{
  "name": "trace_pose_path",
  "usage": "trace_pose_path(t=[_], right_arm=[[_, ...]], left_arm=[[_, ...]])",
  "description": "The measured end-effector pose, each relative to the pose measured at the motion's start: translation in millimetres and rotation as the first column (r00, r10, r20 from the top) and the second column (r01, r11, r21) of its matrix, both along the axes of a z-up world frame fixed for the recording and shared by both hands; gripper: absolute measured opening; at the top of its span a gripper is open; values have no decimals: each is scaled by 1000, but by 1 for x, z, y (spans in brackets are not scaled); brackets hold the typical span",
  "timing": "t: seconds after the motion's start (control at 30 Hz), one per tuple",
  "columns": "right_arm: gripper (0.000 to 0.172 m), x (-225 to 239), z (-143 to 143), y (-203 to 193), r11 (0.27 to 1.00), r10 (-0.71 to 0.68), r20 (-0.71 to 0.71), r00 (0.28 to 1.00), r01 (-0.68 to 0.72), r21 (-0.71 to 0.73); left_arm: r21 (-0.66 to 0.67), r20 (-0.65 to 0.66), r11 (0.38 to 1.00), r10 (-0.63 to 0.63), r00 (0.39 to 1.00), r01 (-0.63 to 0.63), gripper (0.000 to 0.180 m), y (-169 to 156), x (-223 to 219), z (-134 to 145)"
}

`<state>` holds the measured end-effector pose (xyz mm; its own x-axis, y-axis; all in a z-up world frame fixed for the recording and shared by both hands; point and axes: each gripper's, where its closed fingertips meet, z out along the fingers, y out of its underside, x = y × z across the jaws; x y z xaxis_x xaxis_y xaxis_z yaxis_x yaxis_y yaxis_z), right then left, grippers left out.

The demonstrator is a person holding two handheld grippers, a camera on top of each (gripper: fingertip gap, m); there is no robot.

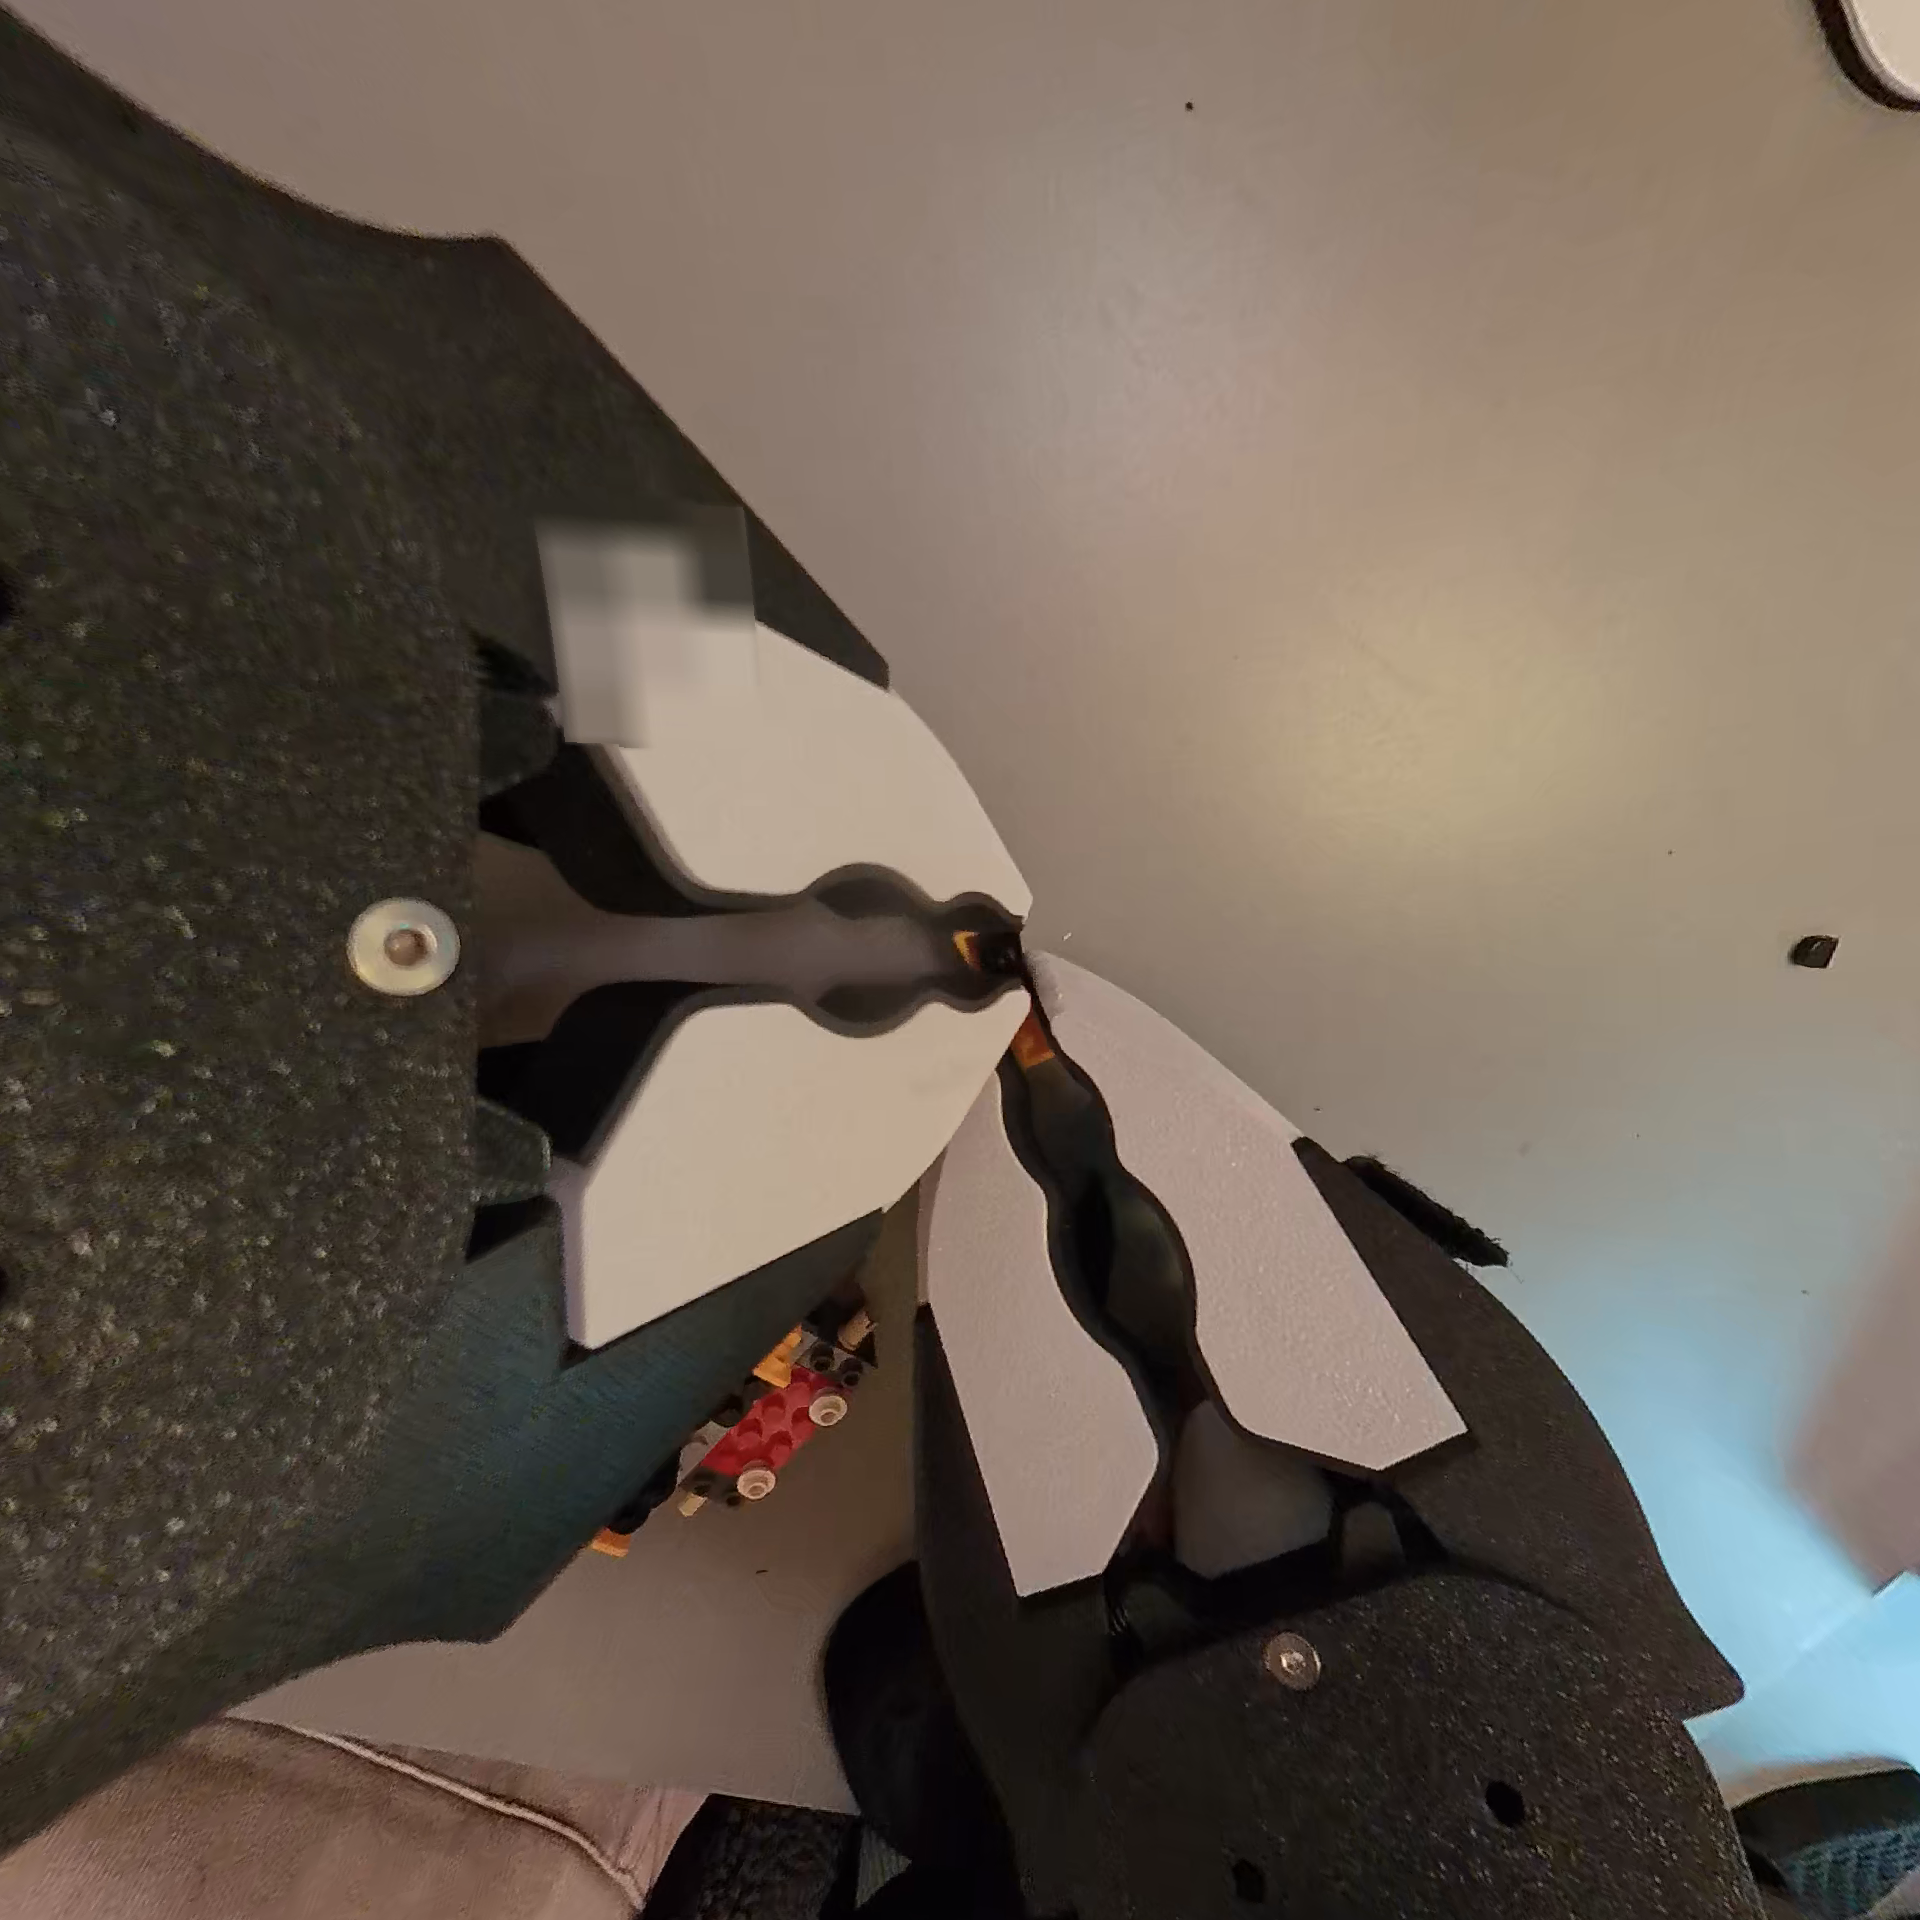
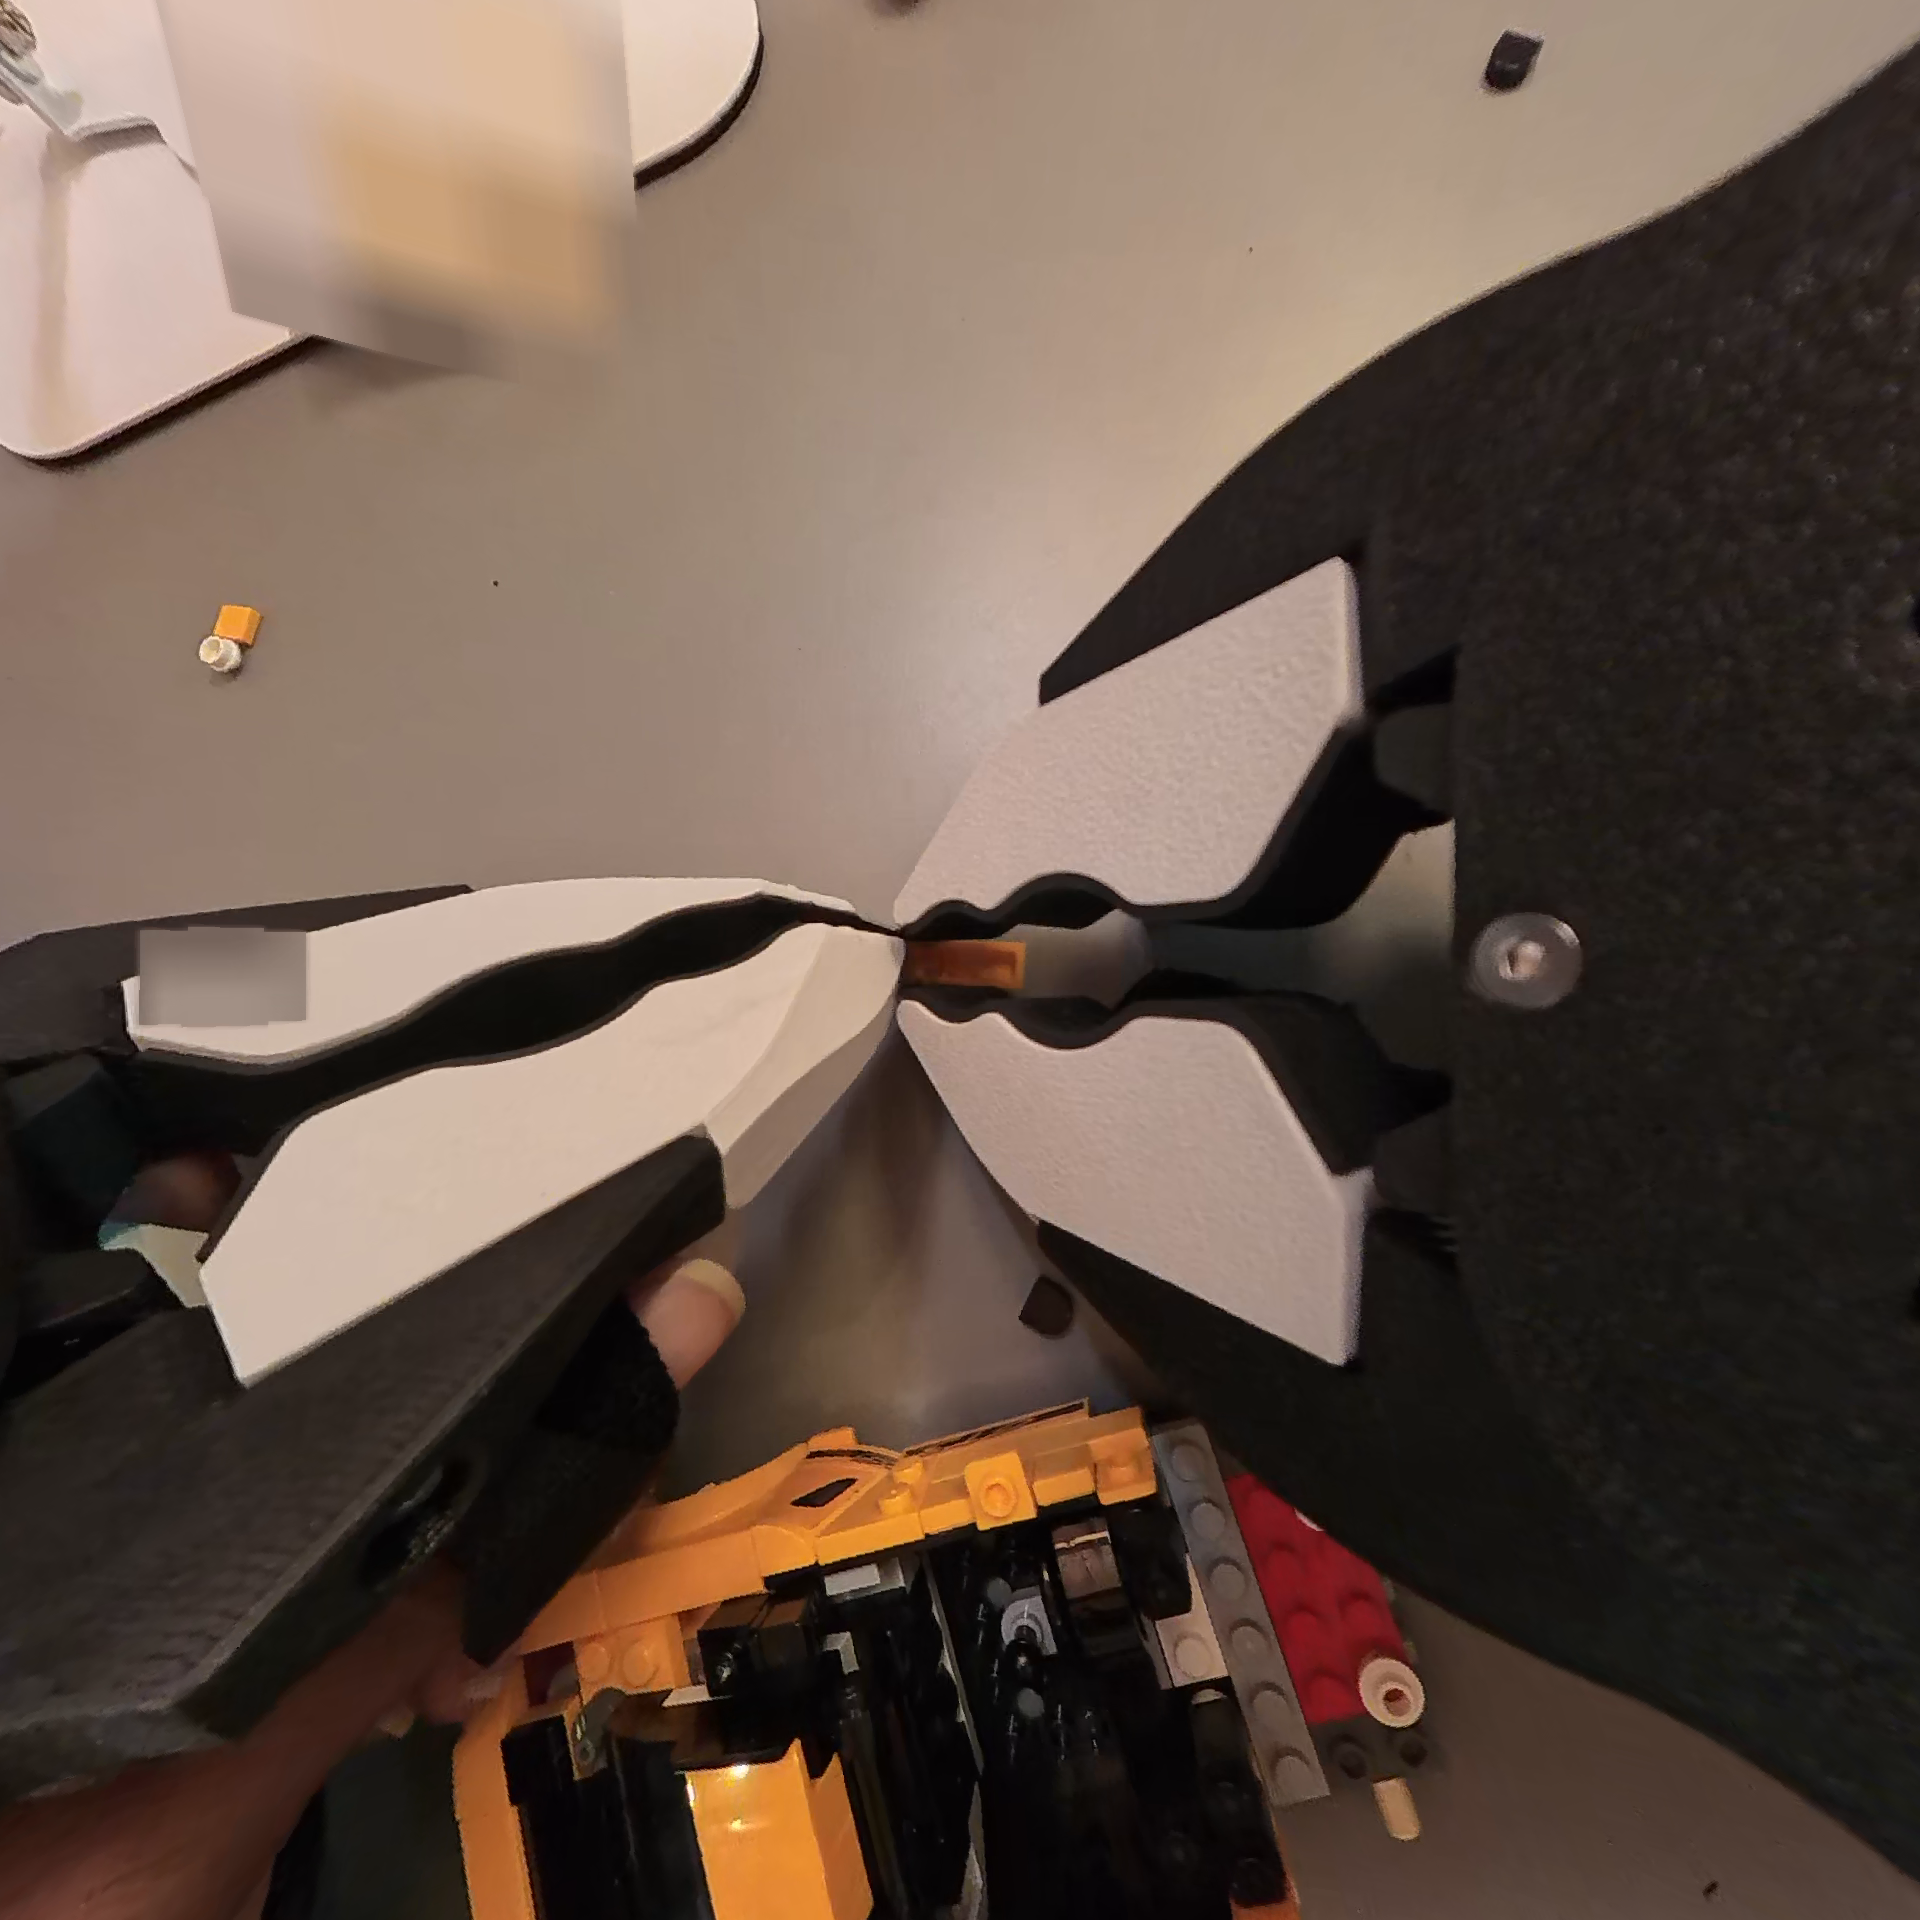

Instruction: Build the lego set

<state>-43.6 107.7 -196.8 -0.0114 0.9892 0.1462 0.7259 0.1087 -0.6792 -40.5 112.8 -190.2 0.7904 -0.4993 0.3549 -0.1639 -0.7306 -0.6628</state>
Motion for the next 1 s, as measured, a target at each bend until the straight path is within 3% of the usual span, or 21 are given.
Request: trace_pose_path(t=[0.83,1.0], right_arm=[[8,4,3,0,998,5,-41,999,-7,-63],[8,6,10,0,998,28,-91,995,-33,-50]], left_arm=[[-5,147,1000,-10,989,10,12,-2,-5,15],[-6,203,1000,30,979,-30,23,1,-16,20]])
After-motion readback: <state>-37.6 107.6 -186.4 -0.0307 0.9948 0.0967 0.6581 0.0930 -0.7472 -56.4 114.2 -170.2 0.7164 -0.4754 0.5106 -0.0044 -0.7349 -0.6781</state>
